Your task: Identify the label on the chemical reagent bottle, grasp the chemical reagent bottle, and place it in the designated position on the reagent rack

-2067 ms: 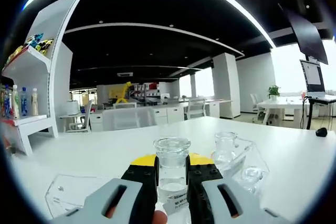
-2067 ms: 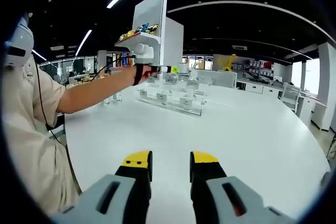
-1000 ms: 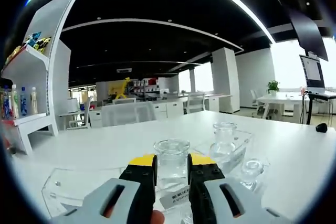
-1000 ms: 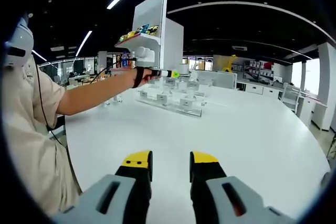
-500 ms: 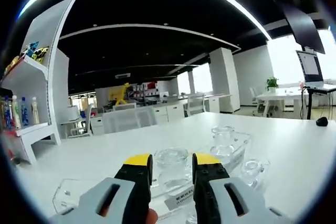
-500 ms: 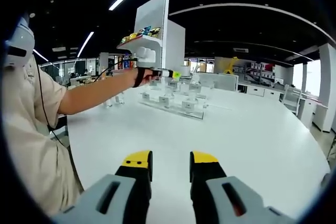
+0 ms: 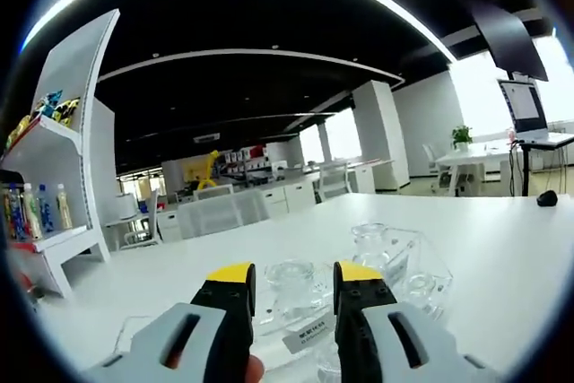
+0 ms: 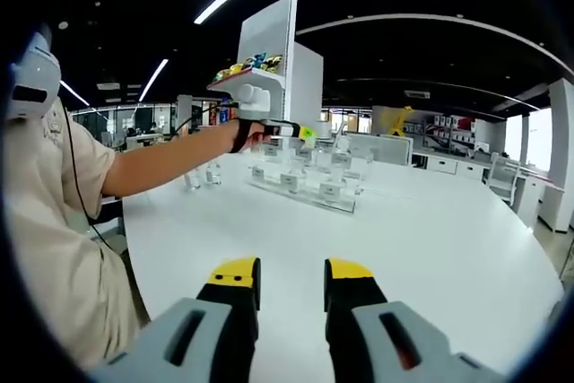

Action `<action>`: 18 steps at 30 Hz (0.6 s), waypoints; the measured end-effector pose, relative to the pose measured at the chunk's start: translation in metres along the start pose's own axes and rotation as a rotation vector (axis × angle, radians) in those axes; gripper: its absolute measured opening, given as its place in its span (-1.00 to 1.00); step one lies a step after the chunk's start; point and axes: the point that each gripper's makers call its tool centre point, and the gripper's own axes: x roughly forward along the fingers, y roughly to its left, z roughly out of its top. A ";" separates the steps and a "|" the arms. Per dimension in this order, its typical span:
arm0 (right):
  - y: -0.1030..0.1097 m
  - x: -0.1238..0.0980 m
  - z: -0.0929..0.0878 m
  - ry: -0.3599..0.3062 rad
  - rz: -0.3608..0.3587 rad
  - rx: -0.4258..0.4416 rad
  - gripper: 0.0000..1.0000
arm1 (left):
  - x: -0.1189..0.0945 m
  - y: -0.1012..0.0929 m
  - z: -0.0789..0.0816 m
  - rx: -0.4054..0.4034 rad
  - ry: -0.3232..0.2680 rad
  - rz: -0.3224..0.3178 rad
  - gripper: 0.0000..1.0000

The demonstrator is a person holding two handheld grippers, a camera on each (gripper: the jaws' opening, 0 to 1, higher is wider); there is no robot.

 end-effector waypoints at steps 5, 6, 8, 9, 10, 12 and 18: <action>0.003 -0.004 0.002 -0.021 0.008 -0.006 -0.44 | -0.016 -0.003 0.002 0.003 0.004 -0.011 -0.27; 0.003 -0.006 0.002 -0.025 0.009 -0.005 -0.44 | -0.019 -0.005 0.004 -0.001 0.000 -0.013 -0.27; 0.004 -0.009 0.001 -0.030 0.009 -0.004 -0.44 | -0.027 -0.011 0.008 0.003 -0.007 -0.030 -0.27; 0.004 -0.010 0.001 -0.033 0.009 -0.004 -0.44 | -0.030 -0.014 0.010 0.006 -0.008 -0.040 -0.27; 0.004 -0.010 0.002 -0.034 0.009 -0.004 -0.44 | -0.032 -0.016 0.011 0.011 -0.009 -0.048 -0.27; 0.005 -0.013 0.002 -0.040 0.011 -0.005 -0.43 | -0.026 -0.014 0.014 0.012 -0.014 -0.065 -0.27; 0.007 -0.020 0.003 -0.053 0.010 -0.005 -0.43 | -0.050 -0.024 0.024 0.004 -0.037 -0.102 -0.27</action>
